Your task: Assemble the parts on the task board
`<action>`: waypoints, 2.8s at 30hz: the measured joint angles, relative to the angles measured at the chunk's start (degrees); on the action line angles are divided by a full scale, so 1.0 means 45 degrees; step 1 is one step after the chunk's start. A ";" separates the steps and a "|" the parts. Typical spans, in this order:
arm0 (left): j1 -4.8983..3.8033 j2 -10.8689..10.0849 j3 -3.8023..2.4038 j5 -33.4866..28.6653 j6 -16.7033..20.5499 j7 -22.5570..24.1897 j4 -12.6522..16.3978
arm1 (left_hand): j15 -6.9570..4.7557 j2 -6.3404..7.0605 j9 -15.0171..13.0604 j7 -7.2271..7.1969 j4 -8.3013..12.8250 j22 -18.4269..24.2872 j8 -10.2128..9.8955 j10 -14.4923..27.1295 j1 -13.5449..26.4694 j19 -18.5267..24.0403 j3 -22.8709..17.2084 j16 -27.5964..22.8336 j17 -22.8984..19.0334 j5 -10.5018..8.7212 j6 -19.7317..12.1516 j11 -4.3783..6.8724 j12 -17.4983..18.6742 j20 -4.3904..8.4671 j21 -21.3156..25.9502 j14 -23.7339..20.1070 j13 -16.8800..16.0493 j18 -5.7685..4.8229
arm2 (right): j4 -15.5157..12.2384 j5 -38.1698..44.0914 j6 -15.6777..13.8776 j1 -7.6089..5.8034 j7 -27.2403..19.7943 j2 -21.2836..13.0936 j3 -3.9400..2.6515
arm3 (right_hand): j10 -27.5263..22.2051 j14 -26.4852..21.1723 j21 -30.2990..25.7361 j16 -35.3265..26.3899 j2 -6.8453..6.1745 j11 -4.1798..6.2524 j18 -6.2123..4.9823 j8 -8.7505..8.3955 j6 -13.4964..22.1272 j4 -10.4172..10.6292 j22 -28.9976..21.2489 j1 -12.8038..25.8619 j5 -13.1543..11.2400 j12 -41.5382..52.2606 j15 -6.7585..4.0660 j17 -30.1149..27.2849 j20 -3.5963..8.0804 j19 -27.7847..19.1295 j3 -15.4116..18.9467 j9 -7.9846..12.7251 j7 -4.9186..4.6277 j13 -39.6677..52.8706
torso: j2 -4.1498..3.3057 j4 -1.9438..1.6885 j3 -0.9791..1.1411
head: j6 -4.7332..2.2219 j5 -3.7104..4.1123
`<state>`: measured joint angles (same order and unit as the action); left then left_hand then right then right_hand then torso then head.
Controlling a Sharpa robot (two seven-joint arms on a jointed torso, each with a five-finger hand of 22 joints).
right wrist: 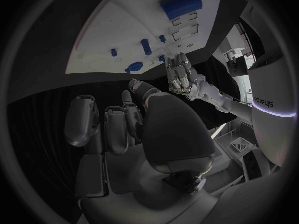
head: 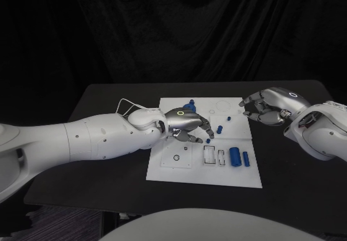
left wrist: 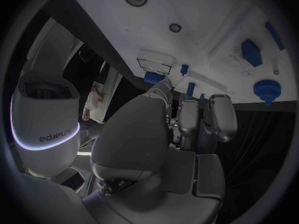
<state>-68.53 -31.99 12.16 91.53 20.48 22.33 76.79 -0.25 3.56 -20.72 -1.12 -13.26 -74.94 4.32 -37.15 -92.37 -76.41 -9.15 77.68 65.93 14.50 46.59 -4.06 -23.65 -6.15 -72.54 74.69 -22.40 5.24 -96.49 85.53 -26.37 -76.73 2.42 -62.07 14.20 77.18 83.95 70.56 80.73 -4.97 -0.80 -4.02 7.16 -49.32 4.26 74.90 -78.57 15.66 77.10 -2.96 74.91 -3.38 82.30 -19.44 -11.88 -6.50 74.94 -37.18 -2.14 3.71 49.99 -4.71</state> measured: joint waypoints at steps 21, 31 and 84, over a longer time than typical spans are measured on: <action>0.0001 0.1203 -0.0002 0.0539 -0.0700 -0.0685 -0.0933 | 0.0057 0.0002 0.0484 0.0188 0.0516 0.0002 -0.0001 -0.0638 0.0130 -0.0111 -0.1045 0.0141 -0.0066 0.1013 0.0650 0.0015 -0.1297 0.0022 0.0000 0.0056 -0.0803 0.0002 | -0.0006 -0.0206 0.0052 -0.0009 0.0255 0.0012 0.0004 | 0.0138 0.0000 0.0058 0.0000 0.0140 0.0042 0.0000 0.0000 -0.0089 0.0196 0.0000 0.0142 0.0113 0.0137 0.0000 0.0001 0.0000 0.0000 0.0051 0.0037 0.0000 -0.0003 | -0.0031 0.0056 0.0040 | 0.0000 0.0114; 0.0036 0.1372 -0.0001 0.0893 -0.0974 -0.0835 -0.1175 | 0.0043 0.0252 0.0623 0.0273 0.0681 0.0002 -0.0001 -0.0638 0.0618 -0.0111 -0.1209 0.0191 -0.0268 0.0626 0.0956 0.0015 -0.1887 0.0022 0.0000 -0.0027 -0.1493 0.0004 | 0.0090 -0.0278 0.0173 -0.0009 0.0301 0.0169 0.0004 | 0.0183 0.0000 0.0058 0.0000 0.0155 -0.0003 0.0000 0.0000 -0.0089 0.0232 -0.0001 0.0156 0.0163 0.0137 0.0000 0.0001 0.0000 0.0000 0.0015 0.0038 -0.0001 -0.0004 | -0.0017 0.0024 0.0029 | 0.0000 0.0220; 0.0309 0.1456 0.0000 0.1516 -0.0889 -0.1312 -0.1616 | -0.0426 0.0036 0.0414 0.1096 0.1669 0.0005 0.0273 -0.2590 0.0894 -0.0570 -0.2083 0.0290 -0.0331 0.0731 0.2368 0.0666 -0.2324 0.0202 -0.0476 0.0261 -0.2132 -0.0200 | 0.0212 -0.0571 0.0643 -0.0009 0.0535 0.0304 0.0006 | 0.0182 0.0000 0.0058 0.0000 0.0154 -0.0004 0.0000 0.0000 -0.0089 0.0300 0.0006 0.0156 0.0265 0.0137 0.0000 0.0000 0.0000 0.0000 0.0015 0.0084 -0.0001 0.0003 | -0.0013 0.0010 0.0029 | 0.0000 0.0038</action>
<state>-67.14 -25.44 12.16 98.35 16.48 16.43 69.52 -2.17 3.72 -18.86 3.81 -5.75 -74.92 5.54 -48.81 -88.35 -78.97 -18.52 78.98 64.44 17.79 57.25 -1.06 -34.11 -5.24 -74.68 75.87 -32.00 4.34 -95.54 82.96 -23.48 -76.77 4.83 -60.70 14.23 78.00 83.95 70.82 80.73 -4.28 -0.82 -4.02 7.16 -49.72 5.61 74.93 -77.87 16.85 77.71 -2.96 74.91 -3.38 82.31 -19.37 -11.50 -6.50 74.95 -37.24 -2.10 3.85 49.99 -4.54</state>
